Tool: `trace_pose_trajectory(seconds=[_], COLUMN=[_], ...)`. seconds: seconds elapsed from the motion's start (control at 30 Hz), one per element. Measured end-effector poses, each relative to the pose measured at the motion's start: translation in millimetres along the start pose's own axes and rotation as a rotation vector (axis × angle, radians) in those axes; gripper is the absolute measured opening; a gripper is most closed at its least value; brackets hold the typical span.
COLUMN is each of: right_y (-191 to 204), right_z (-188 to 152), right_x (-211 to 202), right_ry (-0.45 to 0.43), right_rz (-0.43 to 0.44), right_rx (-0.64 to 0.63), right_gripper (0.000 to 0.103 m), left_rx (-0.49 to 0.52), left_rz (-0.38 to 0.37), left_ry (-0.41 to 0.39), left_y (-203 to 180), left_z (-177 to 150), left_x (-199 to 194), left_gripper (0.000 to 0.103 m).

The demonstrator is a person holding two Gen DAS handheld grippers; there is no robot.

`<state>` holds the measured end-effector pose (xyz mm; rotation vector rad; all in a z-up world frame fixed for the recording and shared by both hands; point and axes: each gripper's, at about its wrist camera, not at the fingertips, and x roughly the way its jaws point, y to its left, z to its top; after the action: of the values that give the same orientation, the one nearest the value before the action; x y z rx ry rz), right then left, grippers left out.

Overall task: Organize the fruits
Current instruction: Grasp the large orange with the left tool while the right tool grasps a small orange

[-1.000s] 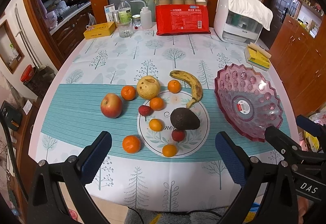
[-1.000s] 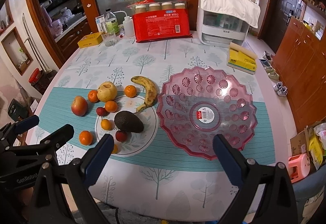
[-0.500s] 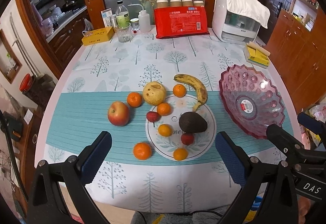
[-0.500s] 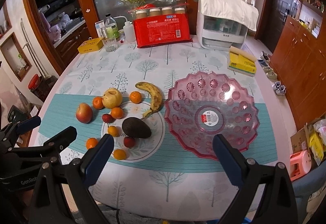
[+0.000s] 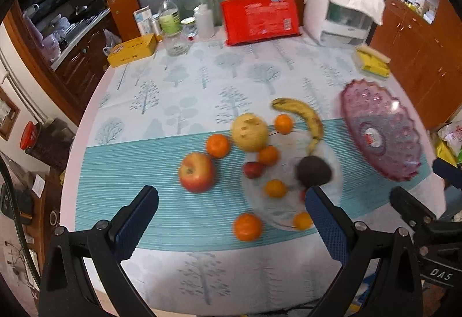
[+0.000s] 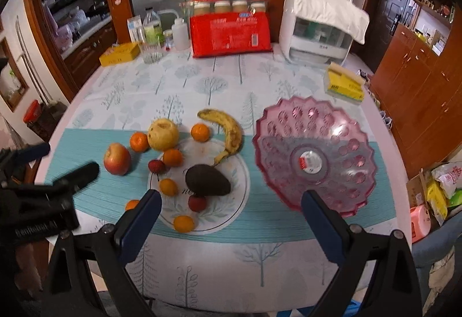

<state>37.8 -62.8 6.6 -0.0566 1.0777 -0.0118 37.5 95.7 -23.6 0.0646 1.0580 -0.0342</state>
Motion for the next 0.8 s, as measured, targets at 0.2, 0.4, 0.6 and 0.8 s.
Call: trace_pose_trajectory(seconds=[0.2,0.4,0.6,0.8], right_y=[14.7,16.9,17.2,24.3], right_z=[-18.1,-43.1,-66.0,-76.8], right_x=[46.6,91.6,119.3,133.3], right_ry=[0.085,0.197,0.260,0.268], right_rz=[-0.040,0.013,0.084,0.136], right_rx=[-0.004,0.062,0.139,0.179], right_gripper=[0.098,0.087,0.073,0.065], left_rx=[0.027,0.040,0.088,0.120], left_rz=[-0.022,-0.116,-0.205,-0.232], left_ry=[0.088,0.211,0.234,0.215], left_y=[39.5,46.9,29.2,11.2], left_z=[-17.0,-46.1,-64.9,-66.7], left_x=[51.2,99.3,126.9,138.3], left_gripper=[0.101,0.101,0.101,0.101])
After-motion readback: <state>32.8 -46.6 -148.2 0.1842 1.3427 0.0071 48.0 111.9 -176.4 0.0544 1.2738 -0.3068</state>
